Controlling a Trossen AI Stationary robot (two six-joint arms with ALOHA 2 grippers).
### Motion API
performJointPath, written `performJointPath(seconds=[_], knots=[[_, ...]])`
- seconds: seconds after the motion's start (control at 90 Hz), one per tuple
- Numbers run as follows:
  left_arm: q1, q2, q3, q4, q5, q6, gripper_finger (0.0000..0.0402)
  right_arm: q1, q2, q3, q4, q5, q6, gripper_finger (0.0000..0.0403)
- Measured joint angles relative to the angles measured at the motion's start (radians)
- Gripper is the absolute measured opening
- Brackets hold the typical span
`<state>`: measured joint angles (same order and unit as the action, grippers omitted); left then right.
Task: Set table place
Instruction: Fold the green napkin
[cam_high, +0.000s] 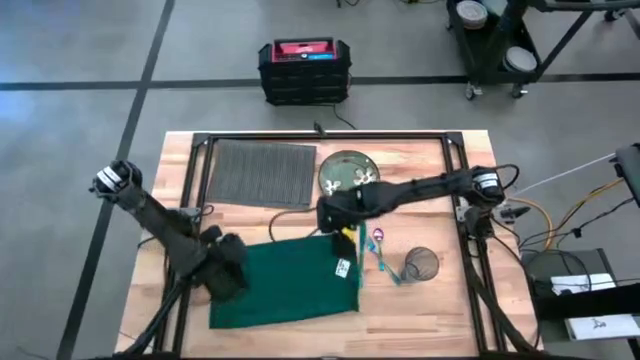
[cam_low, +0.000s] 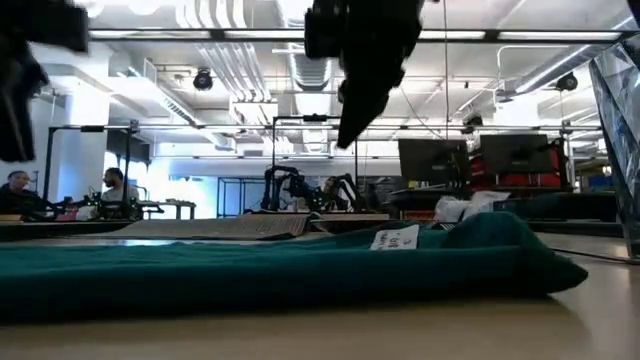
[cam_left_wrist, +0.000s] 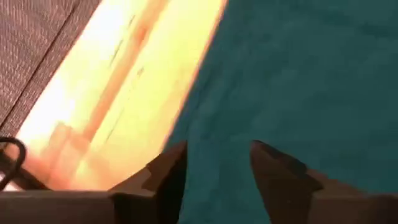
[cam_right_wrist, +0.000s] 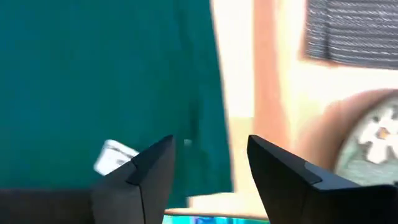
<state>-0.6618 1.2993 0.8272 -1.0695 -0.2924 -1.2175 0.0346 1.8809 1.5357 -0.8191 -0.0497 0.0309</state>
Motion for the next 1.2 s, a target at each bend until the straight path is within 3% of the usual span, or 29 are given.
performJointPath(seconds=[0.156, 0.322, 0.611, 1.067, 1.2], knots=[[0.179, -0.104, -0.126, 0.134, 0.095, 0.169, 0.0182, -0.021, 0.001, -0.107, 0.113, -0.003, -0.024, 0.0190], [0.305, -0.154, -0.225, 0.307, 0.266, 0.325, 0.0158, -0.009, 0.001, -0.194, 0.190, -0.011, -0.012, 0.0183], [0.312, -0.118, -0.305, 0.389, 0.315, 0.388, 0.0117, 0.013, 0.002, -0.260, 0.224, -0.010, 0.021, 0.0174], [0.310, -0.120, -0.359, 0.463, 0.369, 0.428, 0.0115, 0.015, 0.002, -0.260, 0.235, -0.010, -0.007, 0.0168], [0.302, -0.123, -0.351, 0.486, 0.427, 0.502, 0.0112, 0.015, 0.002, -0.260, 0.247, -0.010, -0.009, 0.0168]])
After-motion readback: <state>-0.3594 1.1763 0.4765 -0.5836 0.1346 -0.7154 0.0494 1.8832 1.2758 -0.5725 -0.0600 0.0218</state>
